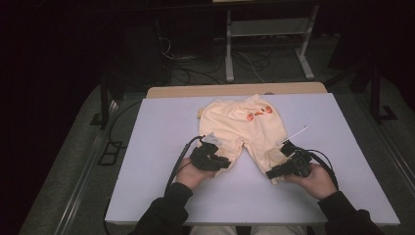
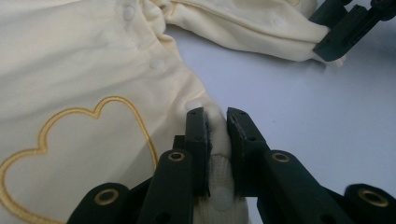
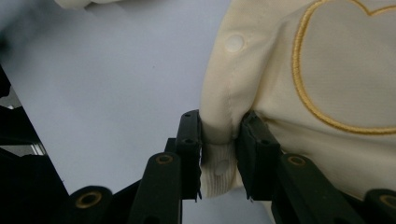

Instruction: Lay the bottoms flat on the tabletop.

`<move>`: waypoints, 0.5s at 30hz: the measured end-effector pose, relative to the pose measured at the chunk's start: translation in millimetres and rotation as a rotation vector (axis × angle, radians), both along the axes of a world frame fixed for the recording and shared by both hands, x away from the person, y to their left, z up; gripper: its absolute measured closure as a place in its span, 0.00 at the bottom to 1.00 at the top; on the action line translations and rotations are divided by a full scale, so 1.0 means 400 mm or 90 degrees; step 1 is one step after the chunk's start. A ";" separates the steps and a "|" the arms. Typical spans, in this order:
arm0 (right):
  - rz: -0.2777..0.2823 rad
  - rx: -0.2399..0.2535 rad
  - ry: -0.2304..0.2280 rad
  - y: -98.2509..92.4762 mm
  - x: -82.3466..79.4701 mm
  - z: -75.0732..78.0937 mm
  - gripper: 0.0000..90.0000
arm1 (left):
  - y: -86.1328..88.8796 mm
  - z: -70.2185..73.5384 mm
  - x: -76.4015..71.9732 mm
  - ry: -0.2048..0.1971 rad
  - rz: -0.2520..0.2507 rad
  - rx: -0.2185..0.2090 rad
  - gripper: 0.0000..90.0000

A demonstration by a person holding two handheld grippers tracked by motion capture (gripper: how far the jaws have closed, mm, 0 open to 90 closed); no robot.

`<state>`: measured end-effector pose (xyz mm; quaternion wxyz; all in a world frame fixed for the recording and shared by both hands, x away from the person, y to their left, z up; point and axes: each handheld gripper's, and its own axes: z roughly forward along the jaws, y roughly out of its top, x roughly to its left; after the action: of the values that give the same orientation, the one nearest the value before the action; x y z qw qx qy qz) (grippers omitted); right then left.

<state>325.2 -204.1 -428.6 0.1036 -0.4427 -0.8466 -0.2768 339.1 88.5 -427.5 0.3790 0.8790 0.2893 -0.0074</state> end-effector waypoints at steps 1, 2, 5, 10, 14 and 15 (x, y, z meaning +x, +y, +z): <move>0.001 -0.001 0.002 0.000 -0.001 0.000 0.78 | -0.005 0.000 -0.004 0.003 -0.001 0.000 0.86; 0.004 -0.001 0.001 0.000 -0.001 0.000 0.77 | -0.009 0.000 -0.007 0.004 -0.003 0.001 0.86; 0.009 0.000 0.004 0.000 -0.004 0.002 0.77 | -0.026 -0.002 -0.017 0.008 -0.005 0.007 0.86; 0.016 0.002 0.006 -0.004 -0.007 0.004 0.77 | -0.043 -0.003 -0.024 0.016 -0.015 0.012 0.86; 0.031 -0.002 0.013 -0.004 -0.009 0.005 0.78 | -0.044 -0.001 -0.027 0.028 -0.013 0.017 0.86; 0.033 -0.003 0.015 -0.003 -0.010 0.006 0.78 | -0.043 0.000 -0.029 0.031 -0.012 0.018 0.86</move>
<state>321.4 -205.3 -426.3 0.1202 -0.4238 -0.8571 -0.2669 327.6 71.2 -427.5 0.3592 0.8864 0.2907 -0.0285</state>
